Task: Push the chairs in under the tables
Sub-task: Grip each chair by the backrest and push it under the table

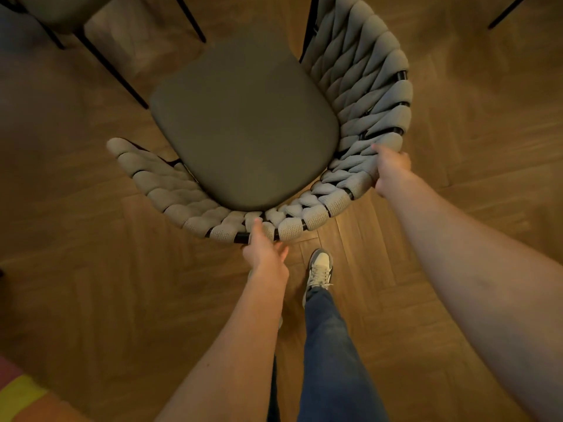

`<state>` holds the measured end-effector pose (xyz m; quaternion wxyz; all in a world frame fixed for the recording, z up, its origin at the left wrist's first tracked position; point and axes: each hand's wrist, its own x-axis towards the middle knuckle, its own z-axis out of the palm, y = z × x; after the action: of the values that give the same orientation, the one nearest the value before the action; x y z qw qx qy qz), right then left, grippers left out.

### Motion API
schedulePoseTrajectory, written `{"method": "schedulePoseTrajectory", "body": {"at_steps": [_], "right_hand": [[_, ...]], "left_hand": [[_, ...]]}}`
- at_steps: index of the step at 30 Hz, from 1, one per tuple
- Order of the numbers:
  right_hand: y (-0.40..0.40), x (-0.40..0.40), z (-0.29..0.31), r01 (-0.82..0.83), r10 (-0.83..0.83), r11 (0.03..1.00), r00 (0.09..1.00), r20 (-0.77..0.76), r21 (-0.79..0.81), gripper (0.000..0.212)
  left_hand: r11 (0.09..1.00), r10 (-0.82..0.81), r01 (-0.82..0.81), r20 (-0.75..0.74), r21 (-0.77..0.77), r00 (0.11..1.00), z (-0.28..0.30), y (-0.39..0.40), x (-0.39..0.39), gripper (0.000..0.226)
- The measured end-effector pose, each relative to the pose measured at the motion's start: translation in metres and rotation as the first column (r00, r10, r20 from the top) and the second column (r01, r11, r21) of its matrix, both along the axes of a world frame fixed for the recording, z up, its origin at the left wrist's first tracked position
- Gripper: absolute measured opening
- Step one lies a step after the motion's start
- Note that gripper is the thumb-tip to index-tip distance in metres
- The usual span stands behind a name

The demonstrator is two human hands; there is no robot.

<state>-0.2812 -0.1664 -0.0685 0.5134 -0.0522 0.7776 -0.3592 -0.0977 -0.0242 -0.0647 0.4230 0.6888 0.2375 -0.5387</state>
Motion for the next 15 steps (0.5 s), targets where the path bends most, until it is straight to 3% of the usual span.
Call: {"method": "schedulePoseTrajectory", "body": {"at_steps": [3, 5, 8, 15], "right_hand": [[-0.017, -0.008, -0.001, -0.061, 0.062, 0.995, 0.998, -0.012, 0.074, 0.07], [-0.021, -0.011, -0.001, -0.075, 0.076, 0.992, 0.997, -0.004, 0.101, 0.056], [-0.019, -0.012, -0.003, -0.057, 0.058, 0.995, 0.998, -0.007, 0.081, 0.036], [-0.005, -0.008, -0.005, -0.034, 0.032, 0.997, 0.999, 0.026, 0.066, 0.028]], "left_hand": [[0.994, 0.082, -0.087, 0.062, 0.072, 0.995, -0.001, -0.011, -0.007, 0.027], [0.987, 0.106, -0.116, 0.098, 0.108, 0.99, 0.0, -0.015, -0.009, 0.02], [0.981, 0.107, -0.124, 0.116, 0.151, 0.987, -0.002, -0.017, -0.007, 0.019], [0.987, 0.042, -0.065, 0.151, 0.149, 0.988, 0.001, -0.018, 0.013, 0.028]]}}
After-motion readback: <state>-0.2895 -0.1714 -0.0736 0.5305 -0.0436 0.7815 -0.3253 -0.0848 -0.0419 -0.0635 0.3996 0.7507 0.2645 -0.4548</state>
